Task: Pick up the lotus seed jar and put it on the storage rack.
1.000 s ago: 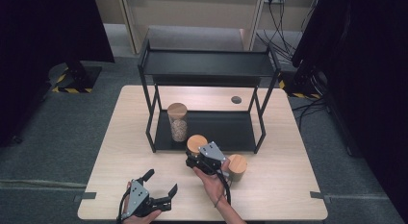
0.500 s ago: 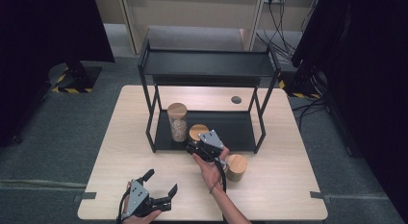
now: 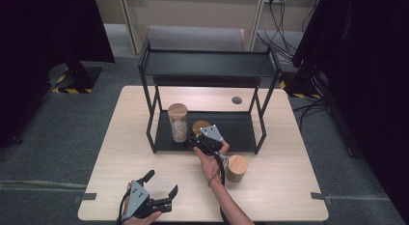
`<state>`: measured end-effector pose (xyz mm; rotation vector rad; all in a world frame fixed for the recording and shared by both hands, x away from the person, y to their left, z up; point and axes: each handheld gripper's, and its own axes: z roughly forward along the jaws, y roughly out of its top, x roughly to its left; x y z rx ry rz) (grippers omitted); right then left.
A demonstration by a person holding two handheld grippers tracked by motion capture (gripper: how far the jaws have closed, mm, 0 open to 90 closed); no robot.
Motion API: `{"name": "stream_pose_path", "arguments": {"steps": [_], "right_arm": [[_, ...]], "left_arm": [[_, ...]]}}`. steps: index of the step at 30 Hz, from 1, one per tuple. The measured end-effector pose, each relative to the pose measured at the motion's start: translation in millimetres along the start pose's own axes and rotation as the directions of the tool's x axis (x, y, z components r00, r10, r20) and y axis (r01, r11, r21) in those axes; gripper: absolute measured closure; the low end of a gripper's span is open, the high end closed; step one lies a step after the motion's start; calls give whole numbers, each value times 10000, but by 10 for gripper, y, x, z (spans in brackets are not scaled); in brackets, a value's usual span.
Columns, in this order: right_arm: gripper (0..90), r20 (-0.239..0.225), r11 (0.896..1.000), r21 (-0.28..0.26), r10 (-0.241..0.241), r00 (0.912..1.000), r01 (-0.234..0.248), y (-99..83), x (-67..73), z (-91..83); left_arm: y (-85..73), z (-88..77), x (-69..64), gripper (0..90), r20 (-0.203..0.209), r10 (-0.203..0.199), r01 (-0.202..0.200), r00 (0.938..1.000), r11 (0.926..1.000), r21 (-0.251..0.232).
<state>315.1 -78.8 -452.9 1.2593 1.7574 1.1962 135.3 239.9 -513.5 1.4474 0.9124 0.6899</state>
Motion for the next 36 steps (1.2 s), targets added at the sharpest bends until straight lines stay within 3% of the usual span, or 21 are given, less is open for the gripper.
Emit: {"name": "stream_pose_path", "arguments": {"steps": [13, 22, 27, 36], "right_arm": [[256, 7, 9996, 94, 275, 9996, -275, 61, -15, 127], [254, 37, 9997, 186, 128, 9999, -129, 34, -3, 164], [149, 212, 9999, 28, 96, 9997, -97, 35, 43, 115], [39, 82, 9993, -82, 377, 9993, -376, 100, 99, -93]], "left_arm": [[2, -3, -1, 16, 28, 21, -21, 10000, 10000, 4], [2, -4, -3, 16, 39, 34, -34, 10000, 10000, 3], [2, -4, -4, 16, 31, 35, -35, 10000, 10000, 0], [1, -3, -4, 16, 14, 10, -10, 10000, 10000, -1]]}}
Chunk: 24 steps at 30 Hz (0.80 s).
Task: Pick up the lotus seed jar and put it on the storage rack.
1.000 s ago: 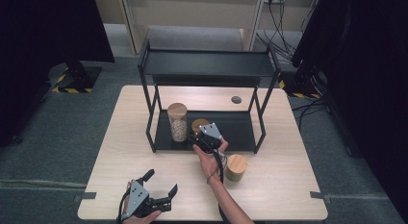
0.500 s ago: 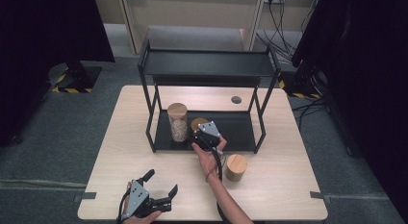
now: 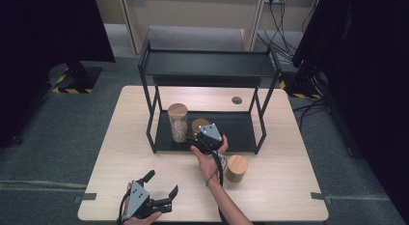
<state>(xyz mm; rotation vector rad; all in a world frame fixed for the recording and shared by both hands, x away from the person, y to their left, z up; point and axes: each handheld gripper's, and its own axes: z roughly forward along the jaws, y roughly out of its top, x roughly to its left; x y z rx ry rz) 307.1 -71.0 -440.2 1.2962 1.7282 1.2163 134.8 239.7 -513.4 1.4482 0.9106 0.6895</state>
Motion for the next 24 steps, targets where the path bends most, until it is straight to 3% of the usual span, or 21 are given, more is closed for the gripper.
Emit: {"name": "stream_pose_path", "arguments": {"steps": [6, 13, 24], "right_arm": [[38, -72, 9998, -88, -156, 9999, 155, 52, 30, -159], [38, -363, 9997, -219, -78, 9993, 70, 58, -38, -321], [38, -1423, 9977, -589, -418, 9889, 337, -26, -175, -657]], "left_arm": [[-1, -2, 1, 16, -26, 0, 0, 10000, 10000, -11], [-2, 0, 1, 16, -35, -3, 3, 10000, 10000, -12], [-3, 1, 2, 16, -96, -6, 6, 10000, 10000, -6]]}}
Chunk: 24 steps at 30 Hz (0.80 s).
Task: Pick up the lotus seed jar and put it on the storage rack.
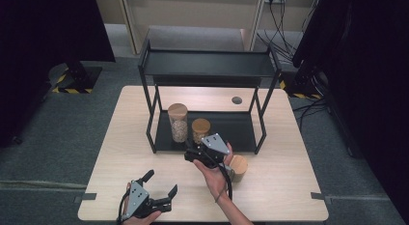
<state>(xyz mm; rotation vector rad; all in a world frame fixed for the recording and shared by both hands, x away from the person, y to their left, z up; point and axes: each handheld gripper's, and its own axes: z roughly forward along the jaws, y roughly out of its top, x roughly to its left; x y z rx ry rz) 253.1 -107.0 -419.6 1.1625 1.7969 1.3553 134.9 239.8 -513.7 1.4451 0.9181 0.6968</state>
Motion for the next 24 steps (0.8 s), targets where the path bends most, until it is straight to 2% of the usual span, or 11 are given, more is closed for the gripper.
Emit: {"name": "stream_pose_path", "arguments": {"steps": [6, 10, 13, 24], "right_arm": [[38, -534, 9999, -101, -17, 9986, 12, -34, -39, -163], [39, -789, 9995, -239, -236, 9966, 217, -89, -50, -272], [40, -982, 9994, -316, -184, 9950, 154, -136, -79, -348], [41, -1594, 9986, -412, -399, 9864, 338, -280, -80, -529]], "left_arm": [[-2, 0, -5, 16, -7, 6, -6, 10000, 10000, 7], [-3, 1, -1, 16, -15, -4, 4, 10000, 10000, 0], [-4, 4, -4, 16, -12, -17, 17, 10000, 10000, 20], [-5, 2, 2, 16, -69, 8, -8, 10000, 10000, 0]]}}
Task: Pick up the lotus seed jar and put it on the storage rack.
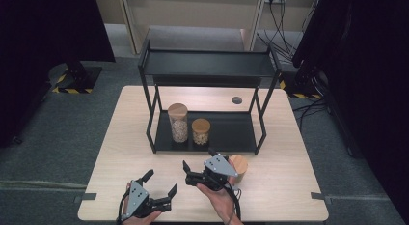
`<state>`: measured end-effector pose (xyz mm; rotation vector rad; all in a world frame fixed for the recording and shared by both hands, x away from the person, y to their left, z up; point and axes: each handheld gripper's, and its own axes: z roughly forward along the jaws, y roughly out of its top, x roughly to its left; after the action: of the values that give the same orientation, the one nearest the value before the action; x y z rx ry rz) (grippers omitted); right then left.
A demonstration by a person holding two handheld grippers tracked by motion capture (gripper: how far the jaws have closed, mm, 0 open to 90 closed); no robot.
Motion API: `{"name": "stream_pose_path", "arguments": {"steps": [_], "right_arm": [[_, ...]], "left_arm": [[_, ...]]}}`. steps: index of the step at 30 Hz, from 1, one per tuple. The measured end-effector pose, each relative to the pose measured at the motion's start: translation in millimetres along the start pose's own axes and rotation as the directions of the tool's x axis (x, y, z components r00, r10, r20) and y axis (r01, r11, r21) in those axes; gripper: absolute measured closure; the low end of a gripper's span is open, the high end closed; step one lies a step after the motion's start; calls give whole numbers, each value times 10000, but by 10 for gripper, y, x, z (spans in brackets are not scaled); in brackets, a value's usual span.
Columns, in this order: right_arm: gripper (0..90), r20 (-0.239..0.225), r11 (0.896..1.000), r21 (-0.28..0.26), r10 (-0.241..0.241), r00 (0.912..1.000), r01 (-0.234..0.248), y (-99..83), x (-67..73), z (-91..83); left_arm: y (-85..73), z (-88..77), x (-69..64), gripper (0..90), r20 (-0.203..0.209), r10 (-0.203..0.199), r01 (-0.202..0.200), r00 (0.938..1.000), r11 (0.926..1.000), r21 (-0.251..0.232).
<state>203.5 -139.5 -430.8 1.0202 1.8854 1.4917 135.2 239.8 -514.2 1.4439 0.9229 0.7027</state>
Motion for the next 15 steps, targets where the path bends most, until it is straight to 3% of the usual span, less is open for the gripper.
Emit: {"name": "stream_pose_path", "arguments": {"steps": [7, 15], "right_arm": [[41, -302, 9995, 34, -302, 9991, 304, -112, 5, -102], [41, -663, 9999, -54, -139, 9977, 135, -210, -28, -225]], "left_arm": [[0, -1, 0, 16, -36, -7, 7, 10000, 10000, -20], [-4, 4, 1, 16, -52, -33, 33, 10000, 10000, -20]]}}
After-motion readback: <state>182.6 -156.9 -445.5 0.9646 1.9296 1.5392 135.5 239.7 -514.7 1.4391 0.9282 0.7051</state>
